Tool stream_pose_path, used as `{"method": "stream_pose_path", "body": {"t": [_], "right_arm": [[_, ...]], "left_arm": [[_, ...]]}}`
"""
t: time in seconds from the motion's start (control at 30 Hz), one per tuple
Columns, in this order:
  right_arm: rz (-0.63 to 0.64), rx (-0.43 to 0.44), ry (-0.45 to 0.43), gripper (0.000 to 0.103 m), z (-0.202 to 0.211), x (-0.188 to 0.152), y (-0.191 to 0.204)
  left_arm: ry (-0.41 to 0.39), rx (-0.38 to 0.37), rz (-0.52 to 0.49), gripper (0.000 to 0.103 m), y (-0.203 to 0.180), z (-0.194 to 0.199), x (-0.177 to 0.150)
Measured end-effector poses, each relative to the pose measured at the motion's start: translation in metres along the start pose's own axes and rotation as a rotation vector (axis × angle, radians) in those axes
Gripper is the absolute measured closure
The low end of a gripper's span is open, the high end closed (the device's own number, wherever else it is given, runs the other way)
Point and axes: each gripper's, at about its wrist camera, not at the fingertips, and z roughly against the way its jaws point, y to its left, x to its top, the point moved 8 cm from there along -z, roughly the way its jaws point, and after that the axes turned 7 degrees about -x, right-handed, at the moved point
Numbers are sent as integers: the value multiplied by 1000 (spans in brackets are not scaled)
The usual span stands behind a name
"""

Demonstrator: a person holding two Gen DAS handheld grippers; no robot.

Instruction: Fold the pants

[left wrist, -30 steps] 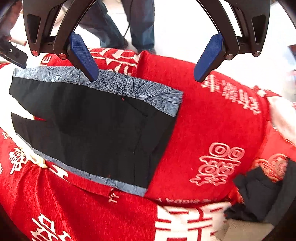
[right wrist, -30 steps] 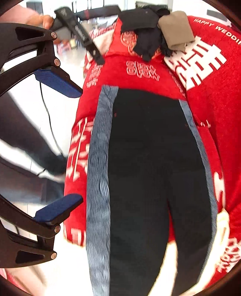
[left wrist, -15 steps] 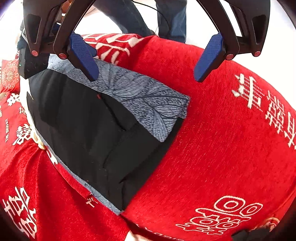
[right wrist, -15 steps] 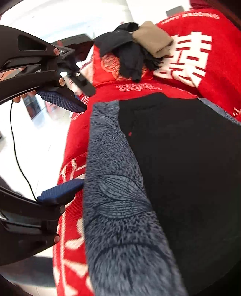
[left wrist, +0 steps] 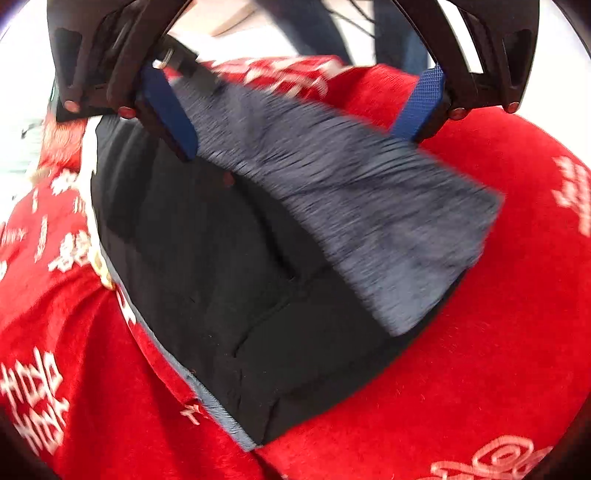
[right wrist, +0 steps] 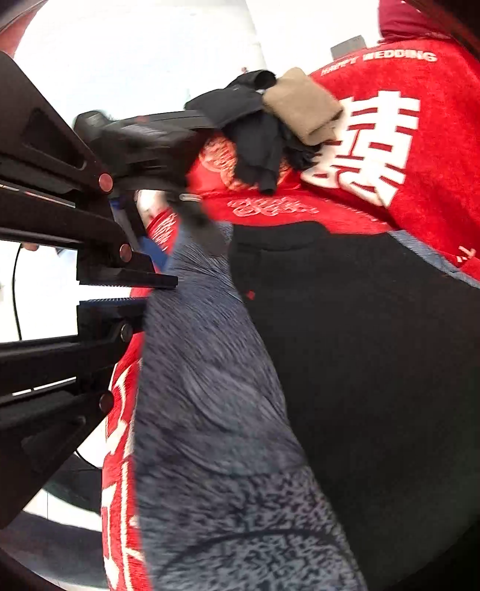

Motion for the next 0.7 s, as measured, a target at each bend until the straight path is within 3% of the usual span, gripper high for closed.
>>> {"method": "stream_pose_path", "body": {"t": [0.1,0.13,0.2,0.27,0.3,0.47,0.6,0.63,0.67,0.7], "right_arm": [[85,-43,52,97,6,-8,-5],[91,-63,45,97,14,-7,-11],[59,-102,-9,83,45,0,-36],[-14,-131,-81,51,77,6,-65],[-63,-148,-128,50,96,9,-84],[-256,-122,-310,50,161,22,-146],[-382,54,-421,50,181,34,-176],[-406,95,-438,57,182,38,-178],[-435,133,-450,83,183,41,-181],[-483,160,-455,97,185,45,-187]], "left_arm": [[-31,23,-2,31,-10,-8,6],[-28,30,-38,55,-15,-8,6],[7,49,-73,59,-18,-14,4],[28,52,-72,59,-18,-18,3],[33,49,-73,59,-20,-19,4],[45,54,-87,59,-28,-24,8],[52,68,-99,59,-27,-26,5],[50,67,-98,59,-28,-28,6],[48,70,-101,60,-27,-28,5],[43,73,-104,64,-28,-28,5]]}}
